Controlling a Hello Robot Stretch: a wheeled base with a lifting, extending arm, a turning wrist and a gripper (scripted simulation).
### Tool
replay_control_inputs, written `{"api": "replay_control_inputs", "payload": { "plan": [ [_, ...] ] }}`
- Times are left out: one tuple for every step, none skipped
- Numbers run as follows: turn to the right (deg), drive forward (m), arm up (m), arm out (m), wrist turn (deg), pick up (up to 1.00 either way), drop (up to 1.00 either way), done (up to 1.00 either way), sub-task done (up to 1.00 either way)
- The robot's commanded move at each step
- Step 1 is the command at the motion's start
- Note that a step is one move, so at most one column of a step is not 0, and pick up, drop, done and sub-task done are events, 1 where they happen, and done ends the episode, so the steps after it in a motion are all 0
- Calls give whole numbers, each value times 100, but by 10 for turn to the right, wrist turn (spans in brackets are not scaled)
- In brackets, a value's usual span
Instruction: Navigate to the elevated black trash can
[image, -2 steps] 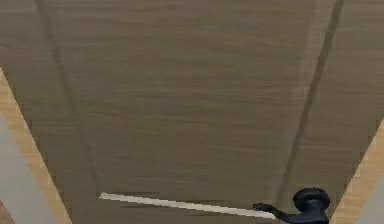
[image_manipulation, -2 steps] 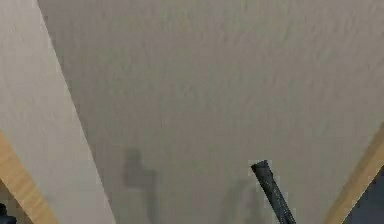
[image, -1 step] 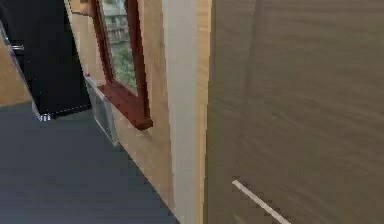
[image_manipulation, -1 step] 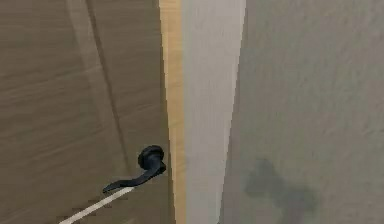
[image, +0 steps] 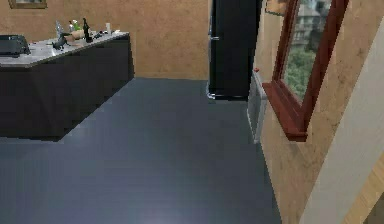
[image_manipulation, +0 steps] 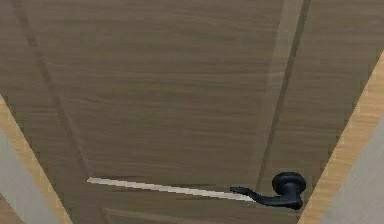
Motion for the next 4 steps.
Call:
{"api": "replay_control_inputs", "payload": {
  "plan": [
    [-60, 0, 0, 0, 0, 0, 0, 0, 0],
    [0, 35, 0, 0, 0, 0, 0, 0, 0],
    [-450, 0, 0, 0, 0, 0, 0, 0, 0],
    [-420, 0, 0, 0, 0, 0, 0, 0, 0]
  ]
}}
